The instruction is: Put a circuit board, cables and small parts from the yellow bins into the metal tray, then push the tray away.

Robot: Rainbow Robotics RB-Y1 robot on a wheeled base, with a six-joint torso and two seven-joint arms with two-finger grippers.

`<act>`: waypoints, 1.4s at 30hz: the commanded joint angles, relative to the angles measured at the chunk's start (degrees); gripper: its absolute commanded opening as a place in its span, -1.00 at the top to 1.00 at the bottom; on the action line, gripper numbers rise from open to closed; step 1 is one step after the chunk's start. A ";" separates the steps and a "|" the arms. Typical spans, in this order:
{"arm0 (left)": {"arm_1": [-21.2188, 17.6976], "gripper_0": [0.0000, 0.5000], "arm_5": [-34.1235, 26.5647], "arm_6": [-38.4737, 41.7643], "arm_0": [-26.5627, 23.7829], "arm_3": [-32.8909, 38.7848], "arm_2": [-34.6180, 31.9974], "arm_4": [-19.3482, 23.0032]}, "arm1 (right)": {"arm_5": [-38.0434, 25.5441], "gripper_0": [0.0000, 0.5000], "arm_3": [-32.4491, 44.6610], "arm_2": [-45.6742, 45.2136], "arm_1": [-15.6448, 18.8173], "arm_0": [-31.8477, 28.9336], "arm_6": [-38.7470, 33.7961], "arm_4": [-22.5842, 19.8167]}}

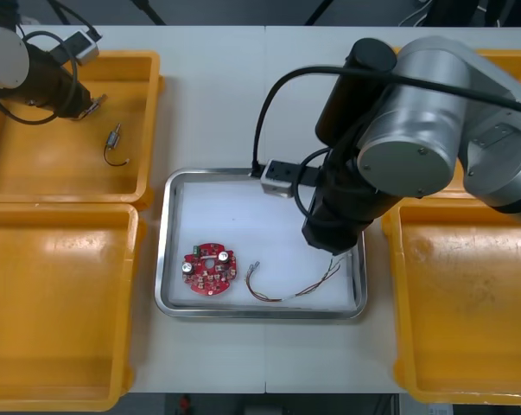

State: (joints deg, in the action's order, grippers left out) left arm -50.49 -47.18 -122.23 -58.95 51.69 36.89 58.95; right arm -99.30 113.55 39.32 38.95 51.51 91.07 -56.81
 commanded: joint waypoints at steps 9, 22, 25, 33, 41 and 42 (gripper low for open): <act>2.68 -1.00 2.53 -2.13 -3.19 -3.44 0.37 0.11 | -4.67 -1.00 1.93 -9.35 9.39 2.19 -19.96 -5.94; 4.00 -1.00 11.06 -1.26 -3.19 -7.13 5.82 0.90 | -6.08 -1.00 -3.43 -16.03 18.70 2.19 -43.08 -12.71; 4.26 -1.00 11.06 -0.90 -3.19 -7.22 5.91 1.52 | -6.08 -1.00 -6.06 -17.09 19.32 2.19 -47.21 -12.10; 5.14 -1.00 11.06 -0.73 -3.19 -8.89 6.00 2.13 | -2.74 -1.00 -14.85 -17.44 19.41 2.19 -48.70 -6.21; 6.02 -1.00 11.67 -0.99 -3.19 -12.23 6.00 2.57 | 4.73 -1.00 -24.34 -17.53 18.18 2.36 -44.13 -1.81; 6.11 -1.00 11.67 -0.99 -3.19 -12.49 6.00 2.66 | 5.35 -1.00 -25.66 -17.53 17.83 2.45 -43.34 -1.37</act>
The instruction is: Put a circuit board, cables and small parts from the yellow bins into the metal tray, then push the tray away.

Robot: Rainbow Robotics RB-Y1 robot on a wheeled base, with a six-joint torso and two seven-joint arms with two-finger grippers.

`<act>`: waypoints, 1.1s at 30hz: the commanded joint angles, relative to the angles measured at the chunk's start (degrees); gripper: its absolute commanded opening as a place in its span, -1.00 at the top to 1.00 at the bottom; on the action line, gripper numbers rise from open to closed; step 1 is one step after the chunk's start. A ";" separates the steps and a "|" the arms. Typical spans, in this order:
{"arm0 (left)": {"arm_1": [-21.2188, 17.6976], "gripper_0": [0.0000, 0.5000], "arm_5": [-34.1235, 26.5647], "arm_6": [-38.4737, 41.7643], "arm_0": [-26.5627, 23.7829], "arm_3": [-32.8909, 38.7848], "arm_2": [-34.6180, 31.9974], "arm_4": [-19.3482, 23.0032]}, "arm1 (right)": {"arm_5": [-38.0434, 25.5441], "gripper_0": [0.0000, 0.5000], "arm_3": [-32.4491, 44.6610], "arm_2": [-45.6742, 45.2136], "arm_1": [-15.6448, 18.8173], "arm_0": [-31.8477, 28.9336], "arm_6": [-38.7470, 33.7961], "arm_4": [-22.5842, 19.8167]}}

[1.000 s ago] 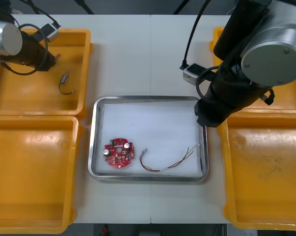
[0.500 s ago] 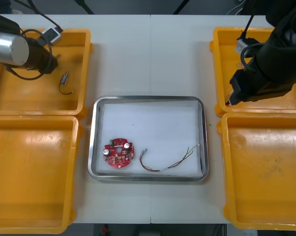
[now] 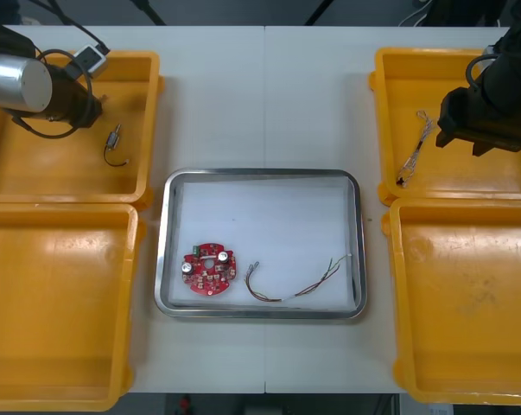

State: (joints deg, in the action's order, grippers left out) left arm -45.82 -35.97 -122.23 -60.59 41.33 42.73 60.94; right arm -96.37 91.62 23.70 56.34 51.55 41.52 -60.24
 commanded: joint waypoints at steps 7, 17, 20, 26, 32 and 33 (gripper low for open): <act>1.43 -0.94 0.46 -0.99 -1.55 -2.75 1.39 1.46 | 4.97 -1.00 -11.02 -1.99 -3.08 4.26 9.19 4.95; 1.43 1.00 0.37 -1.26 -1.46 -3.45 1.39 2.87 | 8.22 -1.00 -24.03 -1.99 -10.64 8.31 10.77 10.58; 1.43 1.00 0.37 -1.52 -1.46 -3.71 1.48 3.39 | 9.89 -1.00 -27.46 -1.99 -12.49 9.36 11.04 11.63; 1.17 1.00 -1.92 -1.70 -1.64 -3.54 1.39 4.80 | 12.44 -1.00 -32.29 -1.99 -15.47 10.07 11.48 14.71; -2.61 1.00 -7.54 -1.34 -1.82 1.91 1.21 6.29 | 15.25 -1.00 -35.19 -1.99 -17.14 10.07 11.65 16.03; -3.05 1.00 -8.24 -1.26 -1.73 2.53 1.13 6.47 | 15.42 -1.00 -35.46 -1.99 -17.32 9.98 11.74 16.03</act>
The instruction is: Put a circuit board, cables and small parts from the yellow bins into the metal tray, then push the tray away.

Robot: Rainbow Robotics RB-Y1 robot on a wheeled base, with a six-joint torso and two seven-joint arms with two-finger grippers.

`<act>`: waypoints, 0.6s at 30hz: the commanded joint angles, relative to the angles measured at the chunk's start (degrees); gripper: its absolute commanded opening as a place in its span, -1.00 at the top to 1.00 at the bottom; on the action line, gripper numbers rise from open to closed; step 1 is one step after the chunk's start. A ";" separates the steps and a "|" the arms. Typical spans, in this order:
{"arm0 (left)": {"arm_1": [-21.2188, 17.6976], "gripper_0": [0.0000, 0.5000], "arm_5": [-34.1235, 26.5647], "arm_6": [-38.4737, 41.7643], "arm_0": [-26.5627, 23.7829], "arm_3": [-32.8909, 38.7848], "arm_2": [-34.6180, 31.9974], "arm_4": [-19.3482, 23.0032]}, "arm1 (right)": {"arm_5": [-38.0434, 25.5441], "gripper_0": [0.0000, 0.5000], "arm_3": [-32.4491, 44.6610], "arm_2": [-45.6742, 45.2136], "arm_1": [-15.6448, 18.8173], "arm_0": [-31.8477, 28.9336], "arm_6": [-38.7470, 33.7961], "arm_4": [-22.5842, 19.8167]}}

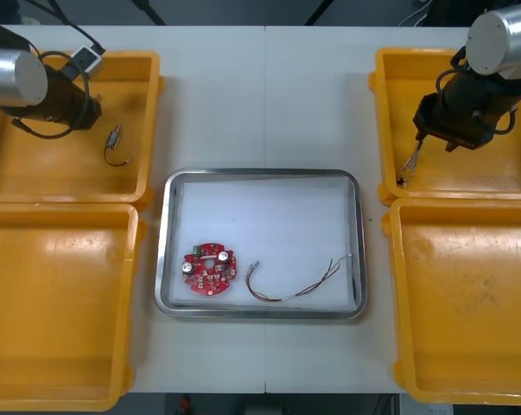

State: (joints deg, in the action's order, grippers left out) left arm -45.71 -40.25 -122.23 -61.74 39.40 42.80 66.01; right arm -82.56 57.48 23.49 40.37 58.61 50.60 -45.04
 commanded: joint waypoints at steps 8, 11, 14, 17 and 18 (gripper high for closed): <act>-8.52 1.00 -14.77 -0.99 -0.66 10.17 -6.33 3.33 | 4.78 -1.00 -5.10 -1.78 -3.10 2.92 3.46 1.89; -9.84 1.00 -18.46 -1.08 -0.58 11.31 -9.84 3.33 | 5.31 -1.00 -6.06 -1.87 -3.54 2.92 3.90 1.71; -11.33 1.00 -22.24 -0.82 -0.66 13.33 -12.48 2.81 | 5.40 -1.00 -6.85 -1.78 -3.81 2.92 4.34 1.71; -12.39 1.00 -26.02 -0.02 -0.66 15.35 -14.50 2.19 | 5.75 -1.00 -7.38 -1.78 -4.16 2.83 4.86 1.71; -12.56 1.00 -27.69 1.03 -0.66 15.97 -15.38 1.84 | 5.92 -1.00 -7.47 -1.78 -4.25 2.74 4.95 1.71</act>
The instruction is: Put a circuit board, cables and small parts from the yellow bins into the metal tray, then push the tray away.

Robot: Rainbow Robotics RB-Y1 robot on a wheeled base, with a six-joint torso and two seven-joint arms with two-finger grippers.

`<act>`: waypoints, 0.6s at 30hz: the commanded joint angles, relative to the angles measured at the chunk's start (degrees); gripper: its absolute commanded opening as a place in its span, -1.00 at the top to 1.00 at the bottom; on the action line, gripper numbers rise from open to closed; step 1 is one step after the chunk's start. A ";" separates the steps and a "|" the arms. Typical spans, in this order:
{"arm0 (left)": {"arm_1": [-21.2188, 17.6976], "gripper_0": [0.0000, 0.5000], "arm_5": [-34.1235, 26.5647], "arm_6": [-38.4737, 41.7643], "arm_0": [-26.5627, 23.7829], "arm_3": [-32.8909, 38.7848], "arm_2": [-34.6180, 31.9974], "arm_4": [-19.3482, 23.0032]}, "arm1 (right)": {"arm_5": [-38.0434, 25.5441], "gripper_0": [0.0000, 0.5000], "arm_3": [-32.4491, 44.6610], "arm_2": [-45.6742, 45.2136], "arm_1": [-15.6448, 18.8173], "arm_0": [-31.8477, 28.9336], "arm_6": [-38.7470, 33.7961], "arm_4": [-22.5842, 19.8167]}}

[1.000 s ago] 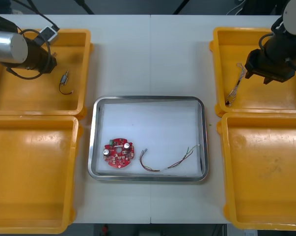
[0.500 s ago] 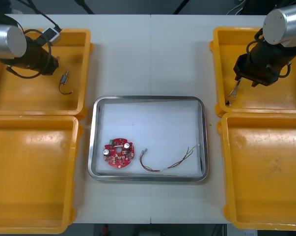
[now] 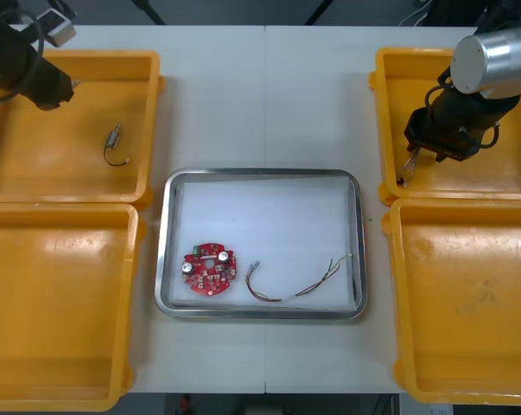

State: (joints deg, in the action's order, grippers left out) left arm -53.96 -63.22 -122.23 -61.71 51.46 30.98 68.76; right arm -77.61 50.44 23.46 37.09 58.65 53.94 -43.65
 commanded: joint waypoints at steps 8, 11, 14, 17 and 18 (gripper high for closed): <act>-5.11 1.00 -14.92 10.17 -0.61 10.68 -8.13 -5.74 | 1.50 -1.00 -0.52 -1.75 -1.40 1.82 2.22 0.14; -5.11 1.00 -18.08 13.86 -0.61 13.05 -9.09 -6.80 | 2.02 -1.00 -0.43 -1.75 -1.58 1.20 2.31 -0.03; -5.02 1.00 -20.54 18.34 -0.61 15.51 -9.36 -6.89 | 2.29 -1.00 -0.43 -1.75 -1.58 0.94 2.39 -0.03; -5.02 1.00 -23.09 23.53 -0.61 18.33 -9.27 -6.98 | 2.37 -1.00 -0.43 -1.84 -1.58 0.76 2.48 -0.30; -5.02 1.00 -24.14 25.64 -0.61 19.56 -9.27 -6.98 | 2.37 -1.00 -0.43 -1.75 -1.58 0.67 2.48 -0.39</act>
State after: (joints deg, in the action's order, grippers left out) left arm -56.15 -84.93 -105.86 -61.70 67.28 23.32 62.45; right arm -75.83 49.79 23.46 36.00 58.63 53.95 -43.68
